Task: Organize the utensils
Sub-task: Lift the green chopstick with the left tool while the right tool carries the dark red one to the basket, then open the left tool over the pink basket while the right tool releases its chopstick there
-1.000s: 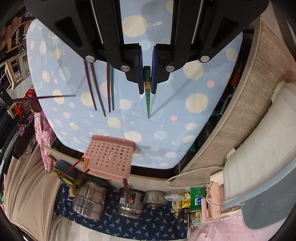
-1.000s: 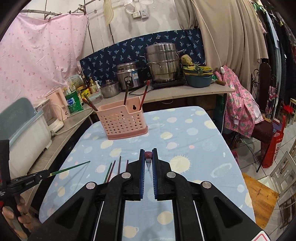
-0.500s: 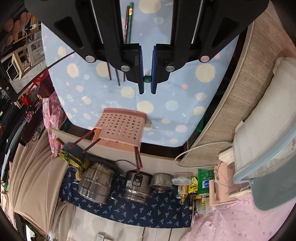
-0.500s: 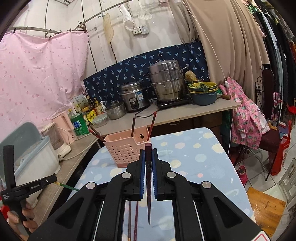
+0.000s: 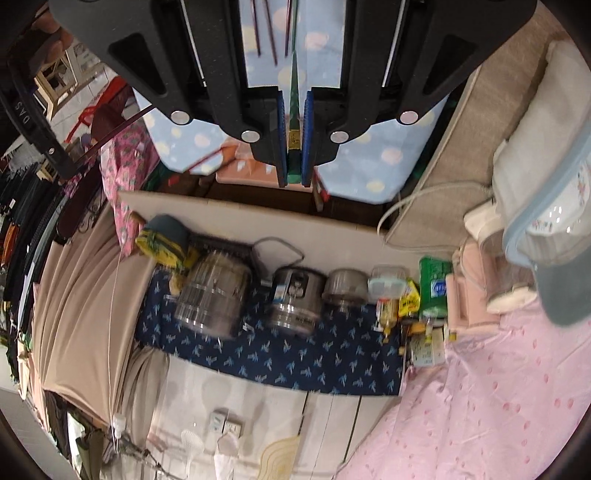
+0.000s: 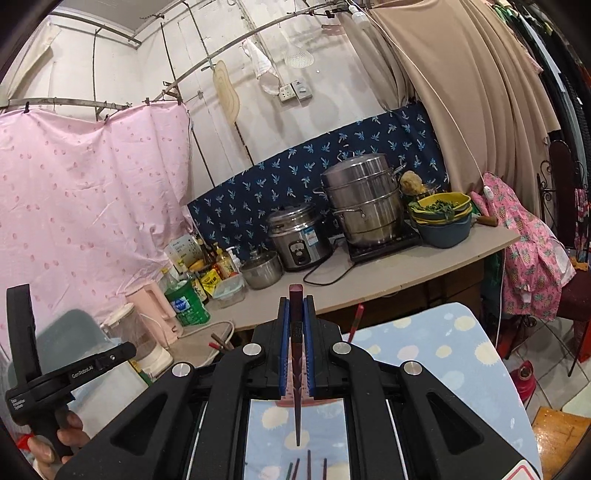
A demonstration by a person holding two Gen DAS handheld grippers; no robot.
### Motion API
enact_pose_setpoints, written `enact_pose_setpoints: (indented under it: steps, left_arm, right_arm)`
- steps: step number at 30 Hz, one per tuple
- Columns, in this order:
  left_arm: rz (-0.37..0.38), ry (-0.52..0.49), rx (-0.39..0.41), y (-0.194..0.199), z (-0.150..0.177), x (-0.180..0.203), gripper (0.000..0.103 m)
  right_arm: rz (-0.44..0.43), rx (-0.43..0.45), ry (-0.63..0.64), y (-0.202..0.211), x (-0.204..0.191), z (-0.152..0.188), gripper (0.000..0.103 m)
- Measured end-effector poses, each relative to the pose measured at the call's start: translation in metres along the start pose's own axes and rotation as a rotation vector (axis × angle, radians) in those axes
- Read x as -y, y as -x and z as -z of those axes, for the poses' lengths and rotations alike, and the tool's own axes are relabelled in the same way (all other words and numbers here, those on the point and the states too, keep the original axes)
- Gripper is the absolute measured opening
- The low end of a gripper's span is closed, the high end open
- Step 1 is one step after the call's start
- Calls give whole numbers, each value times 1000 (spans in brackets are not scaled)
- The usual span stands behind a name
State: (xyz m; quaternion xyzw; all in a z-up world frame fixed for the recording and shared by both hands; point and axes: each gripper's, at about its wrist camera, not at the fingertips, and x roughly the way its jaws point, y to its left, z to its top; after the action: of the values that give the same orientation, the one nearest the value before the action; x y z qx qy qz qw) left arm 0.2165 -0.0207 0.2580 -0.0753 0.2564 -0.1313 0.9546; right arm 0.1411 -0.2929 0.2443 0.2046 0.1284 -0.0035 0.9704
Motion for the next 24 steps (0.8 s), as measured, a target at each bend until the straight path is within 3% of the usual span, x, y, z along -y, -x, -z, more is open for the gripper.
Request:
enact_pose_setpoints:
  steps: [9,14,24]
  left_arm:
    - [2,9,148,-29,-72,18,7]
    - [-19,-2,195,-55,-89,22,7]
    - [-32,-4,121,-116,-80,13,7]
  right_arm:
    - [-24,21,-18,-71,-10,-48,7]
    - [-9,10,-2,-109,-13,-54,7]
    - [16,-83,-9,-174,-1,-32,7]
